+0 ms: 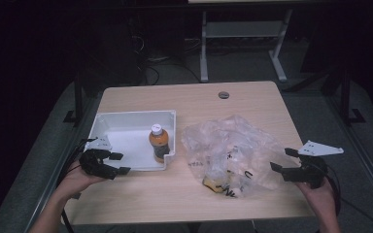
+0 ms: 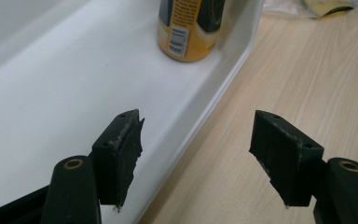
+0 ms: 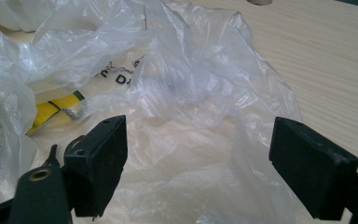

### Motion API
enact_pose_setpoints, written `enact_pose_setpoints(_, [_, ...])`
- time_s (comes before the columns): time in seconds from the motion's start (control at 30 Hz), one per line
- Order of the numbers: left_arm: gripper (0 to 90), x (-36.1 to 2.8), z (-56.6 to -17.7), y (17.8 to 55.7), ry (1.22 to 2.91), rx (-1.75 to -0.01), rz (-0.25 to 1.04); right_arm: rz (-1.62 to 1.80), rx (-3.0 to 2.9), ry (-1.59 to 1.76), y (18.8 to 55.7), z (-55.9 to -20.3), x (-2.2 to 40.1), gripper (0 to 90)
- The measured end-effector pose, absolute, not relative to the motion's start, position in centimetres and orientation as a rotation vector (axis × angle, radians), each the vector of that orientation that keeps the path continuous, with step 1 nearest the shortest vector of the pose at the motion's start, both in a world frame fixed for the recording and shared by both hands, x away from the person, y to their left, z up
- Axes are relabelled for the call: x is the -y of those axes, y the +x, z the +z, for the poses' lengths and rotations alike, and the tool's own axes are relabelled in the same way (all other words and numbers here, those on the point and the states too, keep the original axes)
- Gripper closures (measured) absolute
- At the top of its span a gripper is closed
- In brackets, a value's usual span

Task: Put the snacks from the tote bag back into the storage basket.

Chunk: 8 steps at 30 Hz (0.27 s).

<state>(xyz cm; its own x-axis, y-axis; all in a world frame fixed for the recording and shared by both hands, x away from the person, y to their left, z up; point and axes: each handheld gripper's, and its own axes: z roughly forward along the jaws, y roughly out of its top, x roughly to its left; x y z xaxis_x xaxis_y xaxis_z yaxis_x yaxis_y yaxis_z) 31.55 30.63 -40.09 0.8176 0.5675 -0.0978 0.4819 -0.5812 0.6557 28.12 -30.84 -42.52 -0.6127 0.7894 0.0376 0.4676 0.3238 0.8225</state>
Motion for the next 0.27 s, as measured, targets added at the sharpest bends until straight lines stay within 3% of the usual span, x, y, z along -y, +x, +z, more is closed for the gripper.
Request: enact_pose_setpoints(0.27, [32.3, -31.0, -40.97, 31.14, 2.298, -0.762, 0.143, 1.193, -2.224, 1.116, 28.05, -42.53, 30.76, 18.6])
